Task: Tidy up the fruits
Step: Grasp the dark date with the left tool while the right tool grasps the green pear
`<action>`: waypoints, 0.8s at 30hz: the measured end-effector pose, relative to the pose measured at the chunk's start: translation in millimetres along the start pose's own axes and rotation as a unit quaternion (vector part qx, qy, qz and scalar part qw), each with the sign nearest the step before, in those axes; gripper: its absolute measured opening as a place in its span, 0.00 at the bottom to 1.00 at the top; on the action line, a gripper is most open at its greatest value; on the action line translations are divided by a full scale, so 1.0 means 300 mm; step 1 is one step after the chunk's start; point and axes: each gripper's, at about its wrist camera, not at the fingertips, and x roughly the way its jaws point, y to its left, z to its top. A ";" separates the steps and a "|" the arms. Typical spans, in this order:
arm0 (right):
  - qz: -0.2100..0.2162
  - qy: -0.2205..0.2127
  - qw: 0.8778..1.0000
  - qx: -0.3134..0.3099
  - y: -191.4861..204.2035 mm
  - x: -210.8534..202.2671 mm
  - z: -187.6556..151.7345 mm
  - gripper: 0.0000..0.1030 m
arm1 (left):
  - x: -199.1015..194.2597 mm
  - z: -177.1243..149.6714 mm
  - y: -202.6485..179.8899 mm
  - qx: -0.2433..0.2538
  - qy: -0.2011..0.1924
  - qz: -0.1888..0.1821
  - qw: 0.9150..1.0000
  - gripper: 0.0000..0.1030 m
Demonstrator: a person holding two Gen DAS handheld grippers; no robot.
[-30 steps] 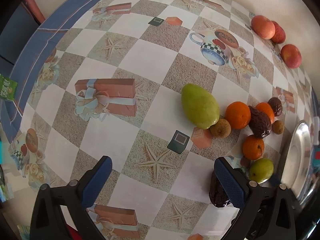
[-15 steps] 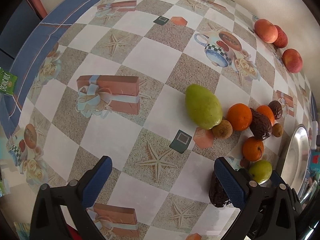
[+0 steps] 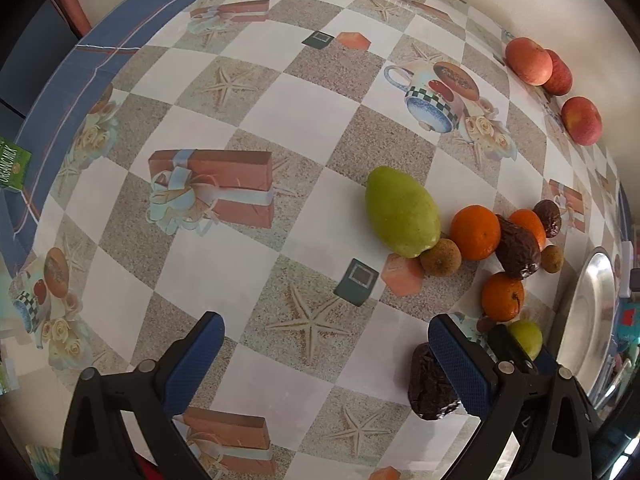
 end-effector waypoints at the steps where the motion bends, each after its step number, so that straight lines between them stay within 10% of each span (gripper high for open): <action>1: 0.005 -0.002 1.000 0.001 -0.002 -0.002 -0.001 0.64 | 0.001 -0.002 -0.002 0.001 0.001 -0.005 1.000 1.00; 4: 0.012 -0.006 1.000 0.000 -0.005 -0.021 -0.009 0.52 | 0.007 -0.013 -0.024 0.012 0.009 -0.026 1.000 1.00; 24: 0.009 -0.025 0.999 0.018 -0.097 -0.145 -0.090 0.52 | 0.063 -0.140 -0.147 0.028 0.068 -0.132 0.989 0.66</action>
